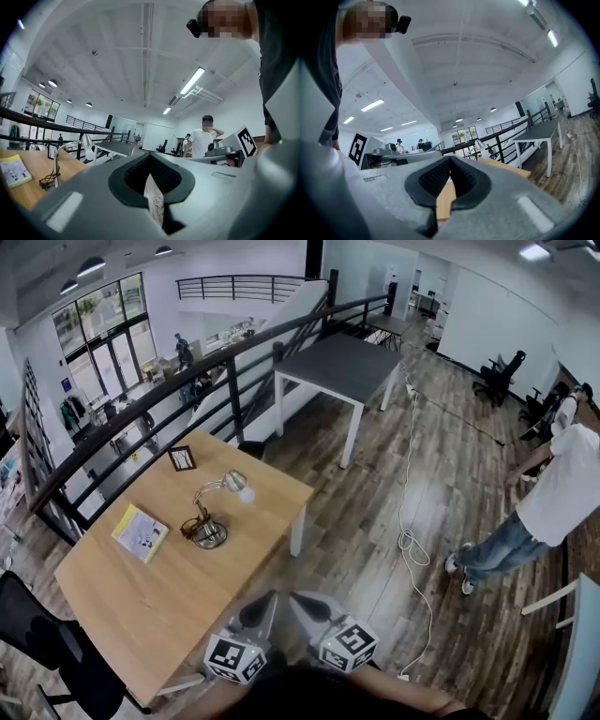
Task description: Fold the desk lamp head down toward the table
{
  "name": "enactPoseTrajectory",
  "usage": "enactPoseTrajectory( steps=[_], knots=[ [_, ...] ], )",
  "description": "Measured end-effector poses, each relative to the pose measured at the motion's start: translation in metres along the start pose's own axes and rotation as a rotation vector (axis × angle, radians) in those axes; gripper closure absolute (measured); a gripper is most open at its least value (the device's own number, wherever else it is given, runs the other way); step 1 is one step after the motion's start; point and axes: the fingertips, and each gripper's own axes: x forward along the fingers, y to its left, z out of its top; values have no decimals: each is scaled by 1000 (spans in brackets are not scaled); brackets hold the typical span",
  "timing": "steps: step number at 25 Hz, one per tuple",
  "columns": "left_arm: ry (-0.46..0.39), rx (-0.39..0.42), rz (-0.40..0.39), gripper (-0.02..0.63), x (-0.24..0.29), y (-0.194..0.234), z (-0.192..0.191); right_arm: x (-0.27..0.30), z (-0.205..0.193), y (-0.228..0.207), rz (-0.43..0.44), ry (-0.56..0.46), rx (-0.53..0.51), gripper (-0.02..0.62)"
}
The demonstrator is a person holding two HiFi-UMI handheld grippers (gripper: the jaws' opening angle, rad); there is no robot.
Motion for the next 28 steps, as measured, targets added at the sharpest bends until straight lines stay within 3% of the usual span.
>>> enactPoseTrajectory(
  steps=[6, 14, 21, 28],
  knots=[
    [-5, -4, -39, 607, 29, 29, 7, 32, 6, -25, -33, 5, -13, 594],
    [-16, -3, -52, 607, 55, 103, 25, 108, 19, -51, -48, -5, -33, 594],
    [-22, 1, -64, 607, 62, 171, 51, 181, 36, -51, -36, -16, -45, 591],
    [-23, -18, -69, 607, 60, 208, 51, 224, 27, -52, -33, 10, -55, 568]
  ],
)
